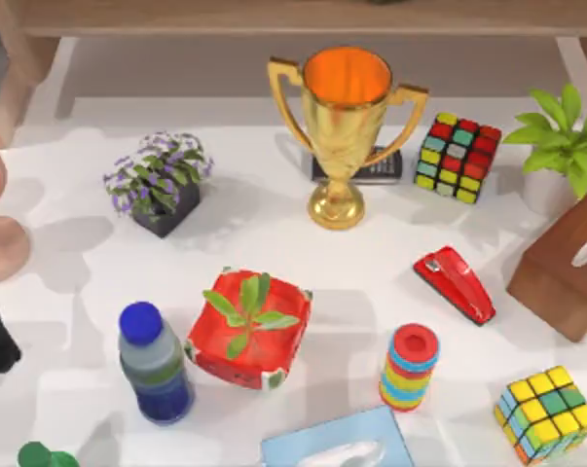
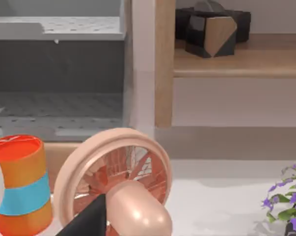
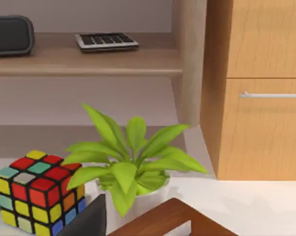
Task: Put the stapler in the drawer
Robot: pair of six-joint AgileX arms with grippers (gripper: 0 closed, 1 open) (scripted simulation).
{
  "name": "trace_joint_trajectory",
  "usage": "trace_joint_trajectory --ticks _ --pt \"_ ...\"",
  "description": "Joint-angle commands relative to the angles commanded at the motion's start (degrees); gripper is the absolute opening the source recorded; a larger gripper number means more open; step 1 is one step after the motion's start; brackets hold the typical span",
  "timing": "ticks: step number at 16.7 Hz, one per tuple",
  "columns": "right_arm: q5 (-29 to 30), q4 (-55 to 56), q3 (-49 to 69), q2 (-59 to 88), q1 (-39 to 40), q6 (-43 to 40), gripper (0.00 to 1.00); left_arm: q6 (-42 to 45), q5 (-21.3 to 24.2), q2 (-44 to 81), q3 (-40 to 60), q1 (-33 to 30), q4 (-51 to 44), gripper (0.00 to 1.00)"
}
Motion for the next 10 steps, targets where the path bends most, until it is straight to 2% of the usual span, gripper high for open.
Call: trace_joint_trajectory --ticks 5,10 --pt "-1.2 3.3 3.1 3.5 -1.3 -3.0 1.00 0.0 0.0 0.0 0.0 0.0 0.0 1.00" --pt "-6.1 17.8 15.0 21.4 -6.5 -15.7 1.00 0.0 0.0 0.0 0.0 0.0 0.0 1.00"
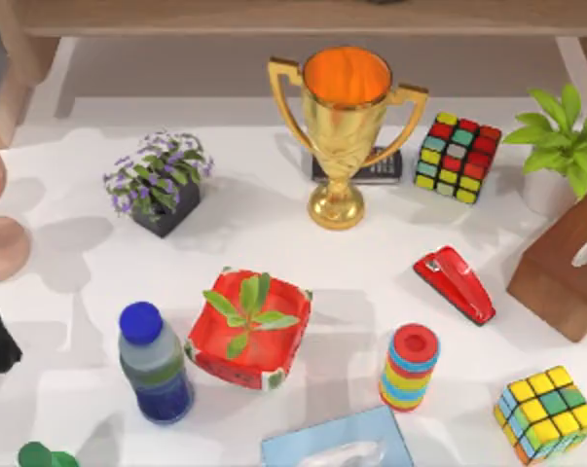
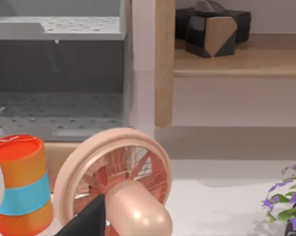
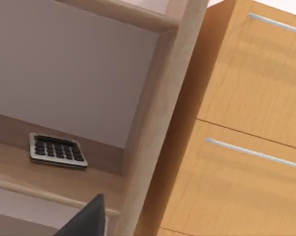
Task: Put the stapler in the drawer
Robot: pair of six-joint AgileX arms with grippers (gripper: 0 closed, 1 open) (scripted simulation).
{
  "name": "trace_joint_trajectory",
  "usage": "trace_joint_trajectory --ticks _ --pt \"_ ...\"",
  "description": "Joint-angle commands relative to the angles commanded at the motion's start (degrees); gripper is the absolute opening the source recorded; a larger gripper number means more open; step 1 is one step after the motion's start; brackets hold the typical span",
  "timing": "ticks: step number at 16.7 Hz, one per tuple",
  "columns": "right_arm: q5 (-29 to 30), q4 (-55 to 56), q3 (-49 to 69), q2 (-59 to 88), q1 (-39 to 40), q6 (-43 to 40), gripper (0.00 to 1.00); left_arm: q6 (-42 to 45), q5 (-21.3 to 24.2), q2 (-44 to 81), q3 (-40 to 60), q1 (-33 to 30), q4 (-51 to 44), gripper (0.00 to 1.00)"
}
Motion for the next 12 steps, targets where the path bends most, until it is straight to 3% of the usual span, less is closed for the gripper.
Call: trace_joint_trajectory --ticks 12 --pt "-12.6 38.6 29.7 80.4 -12.8 -43.7 1.00 0.0 0.0 0.0 0.0 0.0 0.0 1.00"
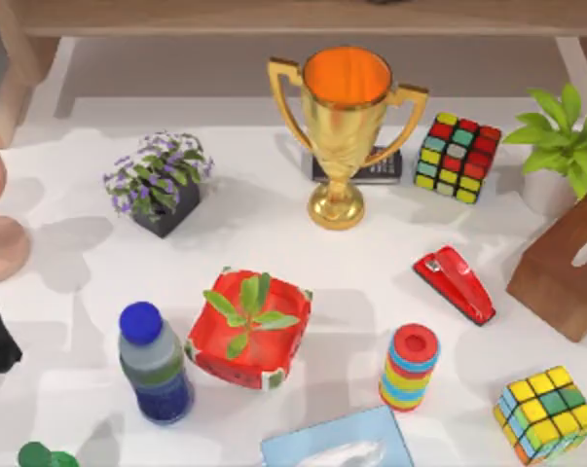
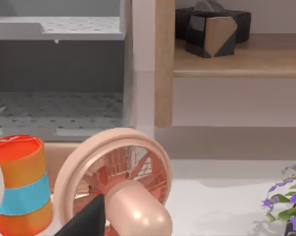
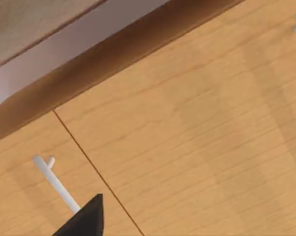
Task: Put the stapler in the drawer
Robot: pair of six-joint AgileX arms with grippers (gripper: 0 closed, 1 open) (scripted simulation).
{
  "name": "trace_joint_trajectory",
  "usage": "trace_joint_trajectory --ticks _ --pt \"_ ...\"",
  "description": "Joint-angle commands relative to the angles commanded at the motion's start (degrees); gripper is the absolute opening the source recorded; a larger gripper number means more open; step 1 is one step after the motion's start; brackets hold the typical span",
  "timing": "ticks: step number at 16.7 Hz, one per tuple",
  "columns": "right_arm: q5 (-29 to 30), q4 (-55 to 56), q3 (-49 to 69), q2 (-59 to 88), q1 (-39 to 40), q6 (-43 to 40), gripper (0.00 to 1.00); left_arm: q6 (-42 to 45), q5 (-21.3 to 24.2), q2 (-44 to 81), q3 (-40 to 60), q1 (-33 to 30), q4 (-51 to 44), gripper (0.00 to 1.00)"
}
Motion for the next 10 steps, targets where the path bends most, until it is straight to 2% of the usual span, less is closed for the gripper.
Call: trace_joint_trajectory --ticks 5,10 --pt "-3.4 8.4 10.2 22.2 -4.1 -17.7 1.00 0.0 0.0 0.0 0.0 0.0 0.0 1.00" --pt "-5.3 12.5 17.5 29.9 -6.7 -28.8 1.00 0.0 0.0 0.0 0.0 0.0 0.0 1.00"
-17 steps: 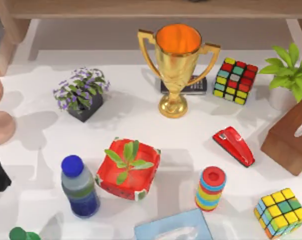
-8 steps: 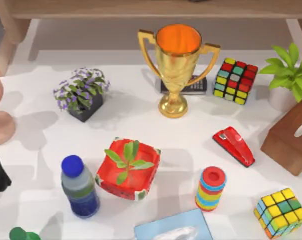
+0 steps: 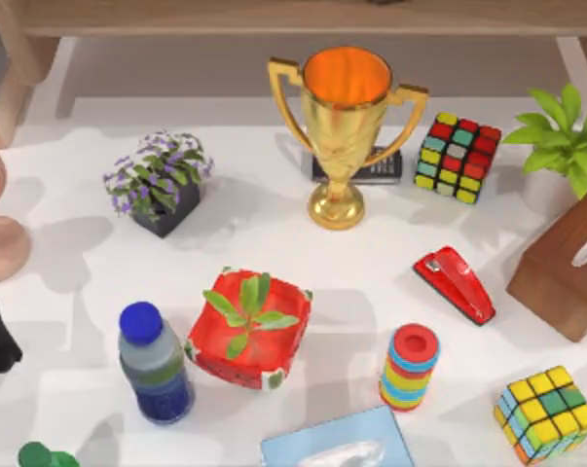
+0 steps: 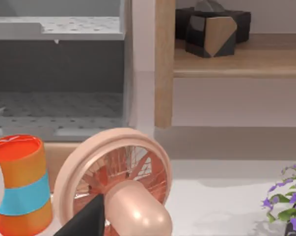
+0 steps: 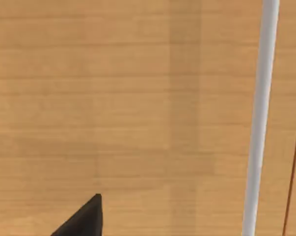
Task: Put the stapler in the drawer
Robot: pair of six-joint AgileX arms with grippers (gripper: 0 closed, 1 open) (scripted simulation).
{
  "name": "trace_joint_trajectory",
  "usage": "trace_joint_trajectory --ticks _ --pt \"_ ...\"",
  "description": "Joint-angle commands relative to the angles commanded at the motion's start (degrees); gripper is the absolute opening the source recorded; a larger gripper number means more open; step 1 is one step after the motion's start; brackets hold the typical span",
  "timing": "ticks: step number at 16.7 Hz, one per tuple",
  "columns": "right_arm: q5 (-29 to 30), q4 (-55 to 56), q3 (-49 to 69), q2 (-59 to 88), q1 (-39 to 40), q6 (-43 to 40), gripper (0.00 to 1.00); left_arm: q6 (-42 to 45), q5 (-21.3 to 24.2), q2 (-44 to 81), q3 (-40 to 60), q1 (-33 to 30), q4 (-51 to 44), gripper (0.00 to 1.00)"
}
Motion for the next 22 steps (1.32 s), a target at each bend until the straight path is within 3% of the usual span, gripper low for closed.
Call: trace_joint_trajectory --ticks 17,22 --pt "1.2 -3.3 7.4 3.1 1.1 -1.1 1.00 0.0 0.0 0.0 0.0 0.0 0.0 1.00" --pt "1.2 -3.3 7.4 3.1 1.1 -1.1 0.62 0.0 0.0 0.0 0.0 0.0 0.0 1.00"
